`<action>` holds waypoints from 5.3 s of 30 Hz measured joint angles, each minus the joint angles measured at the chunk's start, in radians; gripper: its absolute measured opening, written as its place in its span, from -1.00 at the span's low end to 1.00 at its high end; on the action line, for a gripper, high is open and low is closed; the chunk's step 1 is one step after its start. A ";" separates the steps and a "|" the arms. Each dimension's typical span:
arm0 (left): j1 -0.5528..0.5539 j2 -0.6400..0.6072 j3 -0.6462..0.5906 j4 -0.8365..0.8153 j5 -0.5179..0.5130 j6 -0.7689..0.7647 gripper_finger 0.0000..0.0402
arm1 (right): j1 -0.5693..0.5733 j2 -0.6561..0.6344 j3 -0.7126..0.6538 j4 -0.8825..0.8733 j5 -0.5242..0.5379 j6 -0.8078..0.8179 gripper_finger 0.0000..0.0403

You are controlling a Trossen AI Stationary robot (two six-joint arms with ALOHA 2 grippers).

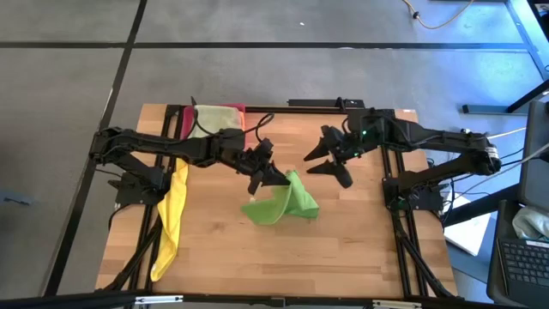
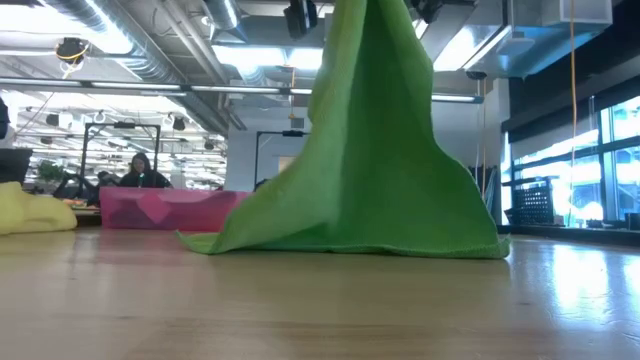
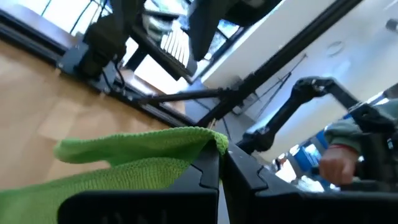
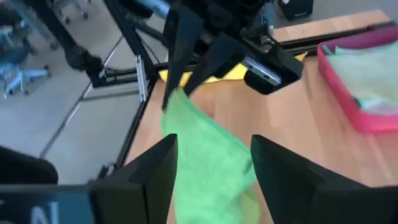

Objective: Fold microfiber towels
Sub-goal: Fold the green microfiber towel

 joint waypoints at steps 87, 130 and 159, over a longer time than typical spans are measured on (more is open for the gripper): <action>0.141 -0.006 0.000 -0.056 0.392 -0.048 -1.00 | -0.023 0.208 0.001 0.267 -0.306 0.318 0.02; 0.161 -0.097 0.001 0.052 0.446 -0.162 -1.00 | -0.072 0.309 0.001 0.504 -0.536 0.291 0.02; 0.251 -0.097 0.001 -0.013 0.656 -0.115 -1.00 | -0.020 0.305 0.000 0.410 -0.261 0.256 -0.30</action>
